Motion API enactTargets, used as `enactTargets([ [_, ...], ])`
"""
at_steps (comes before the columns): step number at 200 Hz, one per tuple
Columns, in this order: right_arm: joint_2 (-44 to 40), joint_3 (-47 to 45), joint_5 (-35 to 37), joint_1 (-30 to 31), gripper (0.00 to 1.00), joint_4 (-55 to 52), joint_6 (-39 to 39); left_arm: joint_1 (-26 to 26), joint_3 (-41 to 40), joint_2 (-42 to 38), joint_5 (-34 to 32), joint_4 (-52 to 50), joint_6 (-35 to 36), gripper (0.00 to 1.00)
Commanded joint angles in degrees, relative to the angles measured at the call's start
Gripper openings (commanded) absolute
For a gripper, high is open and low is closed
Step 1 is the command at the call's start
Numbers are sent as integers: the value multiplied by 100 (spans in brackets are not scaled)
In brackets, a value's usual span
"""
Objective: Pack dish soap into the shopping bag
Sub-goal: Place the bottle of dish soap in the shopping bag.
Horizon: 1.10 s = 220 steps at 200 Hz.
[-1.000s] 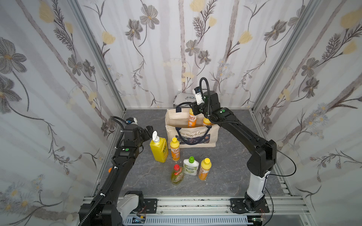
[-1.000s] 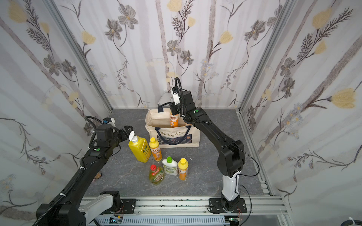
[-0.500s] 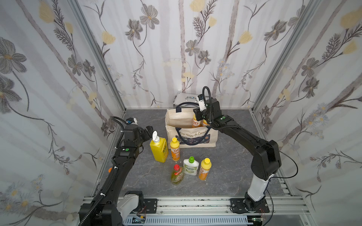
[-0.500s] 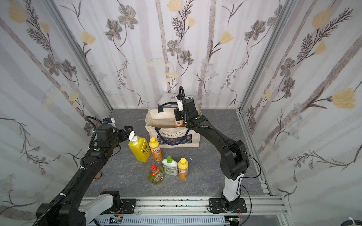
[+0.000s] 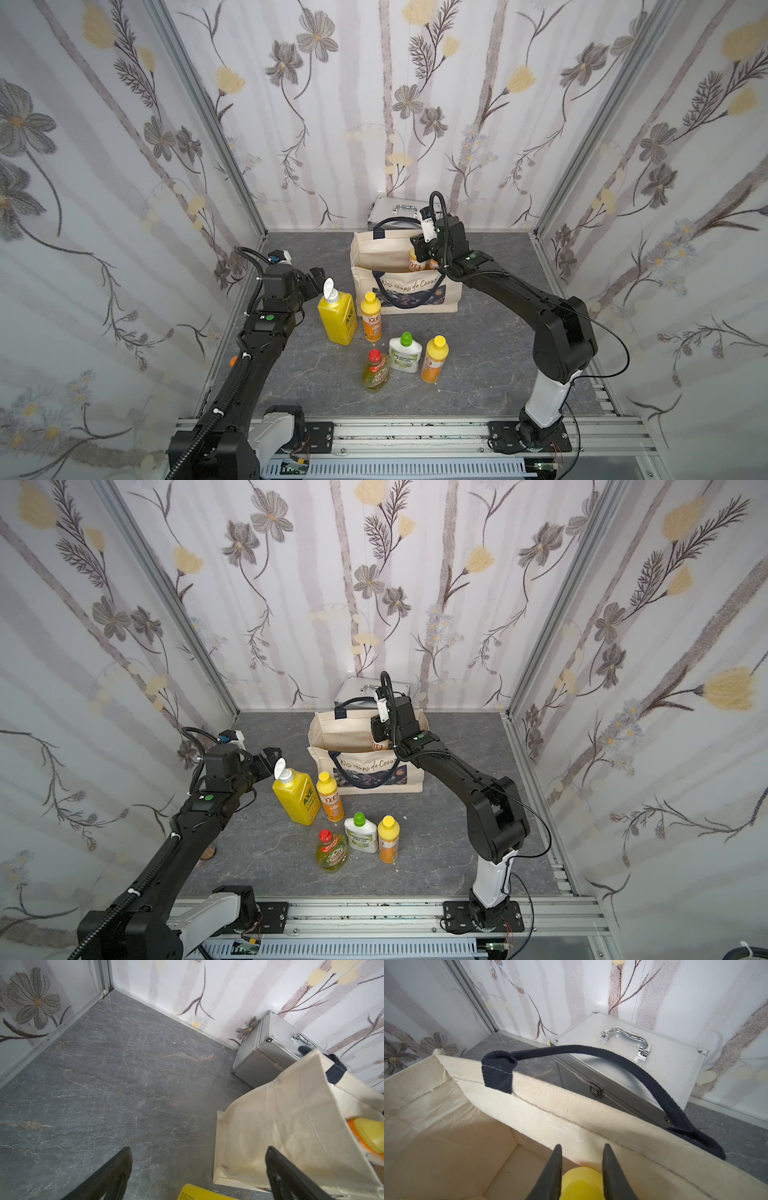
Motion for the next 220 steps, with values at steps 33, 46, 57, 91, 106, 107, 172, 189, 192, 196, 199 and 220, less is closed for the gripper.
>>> enactTargets([
  [33,-94,-153,-2,-1,0,389,131,1,12,5,53,163,-25,100],
  [46,-162,-153,0,-2,8,386,140,1,11,-4,53,165,-19,100],
  [57,-212,-153,8,-2,17,395,137,1,23,-13,47,153,-25,100],
  [91,-357,-71,5,-2,31,292,127,1,32,-39,53,133,-23,100],
  [106,-383,15,-25,-1,36,214,115,1,34,-39,46,141,-19,100],
  [107,-380,23,-26,-1,36,204,114,1,34,-39,41,137,-18,100],
  [172,-474,319,-71,20,41,-67,39,-7,52,-99,-26,61,-7,100],
  [189,-537,338,-79,25,41,-120,32,-7,43,-133,-51,62,3,100],
  [192,-553,345,-65,32,41,-124,26,-7,43,-140,-56,59,7,100],
  [196,-577,354,-70,33,42,-142,21,-2,43,-136,-67,62,16,100],
  [199,-586,361,-63,41,41,-152,17,-7,46,-136,-74,56,10,100],
  [220,-752,399,2,77,50,-308,-77,-6,55,-160,-83,53,19,100],
])
